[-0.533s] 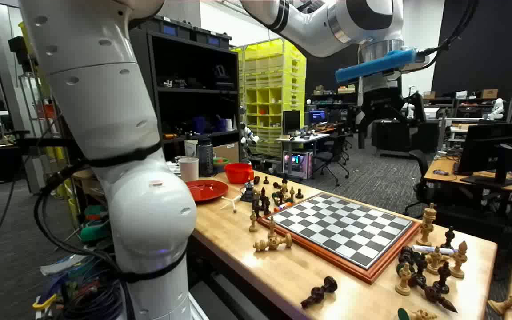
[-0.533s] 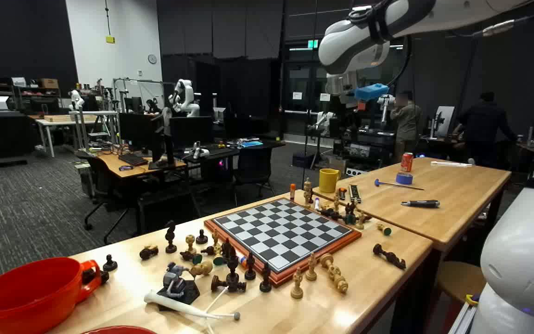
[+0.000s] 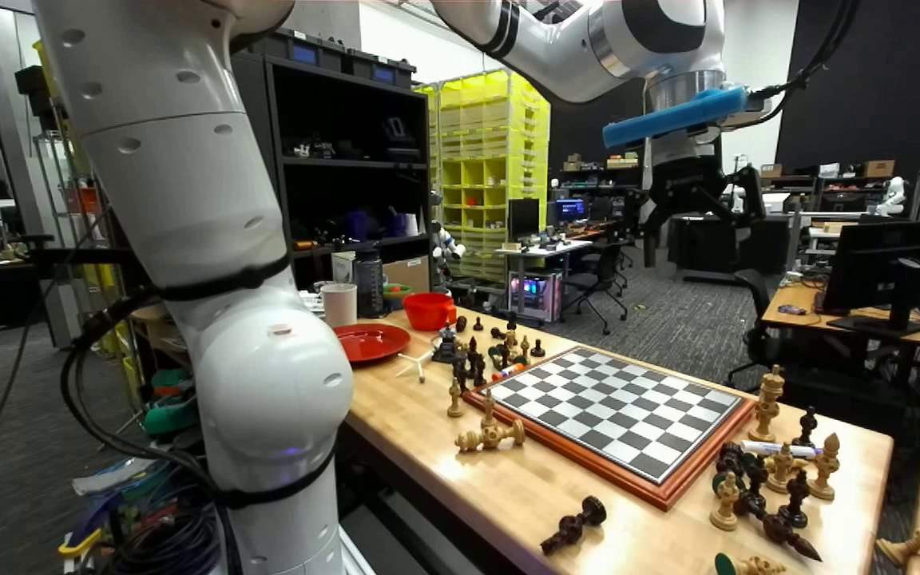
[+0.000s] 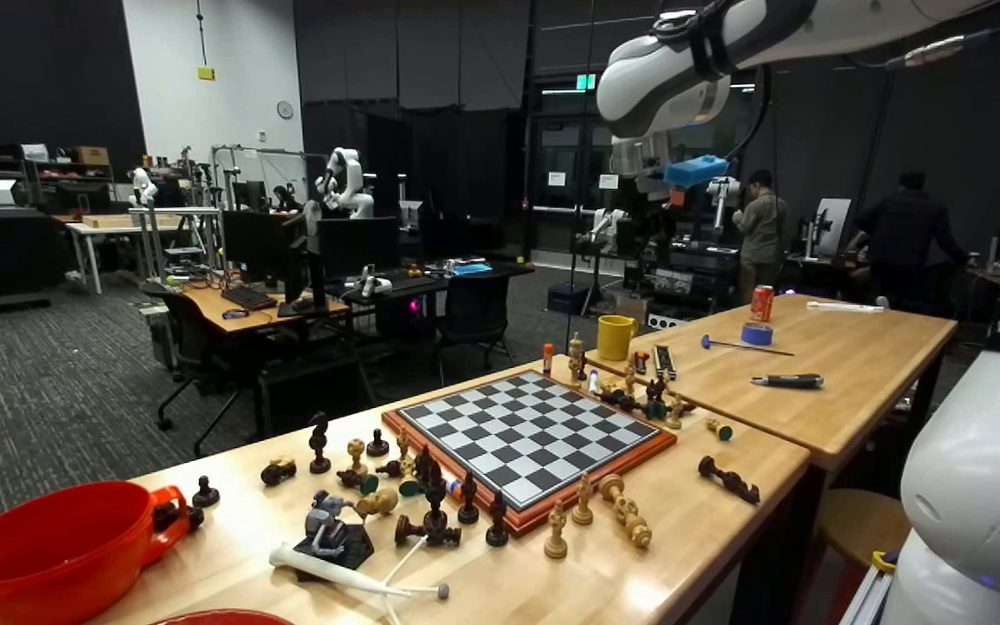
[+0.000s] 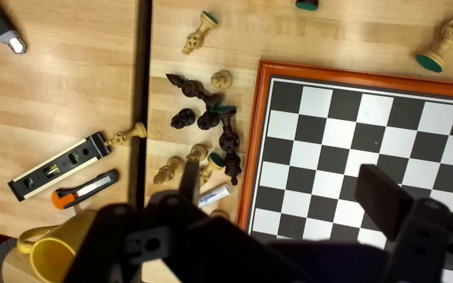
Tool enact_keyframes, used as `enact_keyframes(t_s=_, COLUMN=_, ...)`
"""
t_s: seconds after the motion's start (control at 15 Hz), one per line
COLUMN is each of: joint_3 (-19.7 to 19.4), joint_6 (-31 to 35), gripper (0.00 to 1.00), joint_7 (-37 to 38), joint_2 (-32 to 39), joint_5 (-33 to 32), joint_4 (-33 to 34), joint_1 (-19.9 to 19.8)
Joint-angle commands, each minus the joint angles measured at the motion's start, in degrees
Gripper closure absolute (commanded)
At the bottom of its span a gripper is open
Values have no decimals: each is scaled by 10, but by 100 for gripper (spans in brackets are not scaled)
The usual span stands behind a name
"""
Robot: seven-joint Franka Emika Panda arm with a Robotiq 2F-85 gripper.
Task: Lift the king and put it on 7d
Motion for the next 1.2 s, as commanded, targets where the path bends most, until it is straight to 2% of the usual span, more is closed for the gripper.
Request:
enact_keyframes(t_s=0.0, joint_3=13, joint_6=-2, gripper=0, joint_7=14, joint_2=-9, joint_5=0, joint_4=-9, joint_1=9)
enact_keyframes(t_s=0.53, joint_3=79, joint_6=-27, gripper=0, joint_7=79, joint_2=-32, joint_5=24, joint_4=-40, joint_1=61)
enact_keyframes(t_s=1.13, joint_3=150, joint_6=-10, gripper=0, joint_7=155, joint_2=-20, joint_5=117, joint_4=-54, joint_1=126)
